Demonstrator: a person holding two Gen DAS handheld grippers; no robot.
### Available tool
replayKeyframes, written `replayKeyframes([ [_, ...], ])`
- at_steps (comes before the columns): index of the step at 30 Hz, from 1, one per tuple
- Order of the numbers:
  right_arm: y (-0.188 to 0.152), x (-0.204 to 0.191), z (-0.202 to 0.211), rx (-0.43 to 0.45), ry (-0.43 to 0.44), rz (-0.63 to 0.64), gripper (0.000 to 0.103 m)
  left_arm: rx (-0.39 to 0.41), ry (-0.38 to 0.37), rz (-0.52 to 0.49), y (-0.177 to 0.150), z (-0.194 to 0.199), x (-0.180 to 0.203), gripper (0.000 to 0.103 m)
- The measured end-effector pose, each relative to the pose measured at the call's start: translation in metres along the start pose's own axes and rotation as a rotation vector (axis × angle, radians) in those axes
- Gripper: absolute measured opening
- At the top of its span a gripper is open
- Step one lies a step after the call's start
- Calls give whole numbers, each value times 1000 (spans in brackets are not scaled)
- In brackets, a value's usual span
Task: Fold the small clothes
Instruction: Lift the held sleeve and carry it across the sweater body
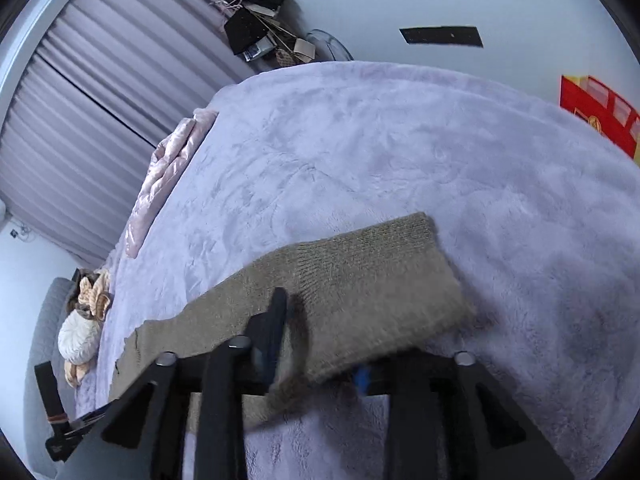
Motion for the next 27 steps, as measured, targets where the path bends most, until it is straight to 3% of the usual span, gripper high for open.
replayKeyframes([
  [1,0,1,1,11,-2,1,39,-15,0,29,4,-7,-8,103],
  [2,0,2,2,10,-29,11,26,-40,2,55,6,-17,-14,103],
  [3,0,3,6,15,-50,17,7,-74,11,73,5,-29,-19,103],
  [5,0,-1,24,70,-56,26,7,-101,20,76,1,-42,-19,103],
  [7,2,-7,44,128,-109,55,7,-71,63,26,1,-40,-12,103],
  [9,1,-13,59,167,-121,68,7,-69,44,-6,-2,-34,-5,103],
  [12,-2,-19,57,154,-172,97,7,-61,3,1,-9,-21,-5,103],
  [16,-3,-26,56,147,-227,119,7,-13,38,-38,-20,-4,-12,103],
  [23,-10,-101,86,226,-242,276,7,26,14,-39,-39,18,-40,103],
  [27,-18,-149,95,230,-178,326,7,37,-15,-16,-49,27,-60,103],
])
Point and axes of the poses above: each gripper's, at about its wrist camera, not at the fingertips, and z roughly against the way its jaws point, x to its right, y to its top, the point moved 10 cm from there along -z, roughly the way its jaws point, and after that the axes turned 9 degrees about -x, right-handed, at the moved point
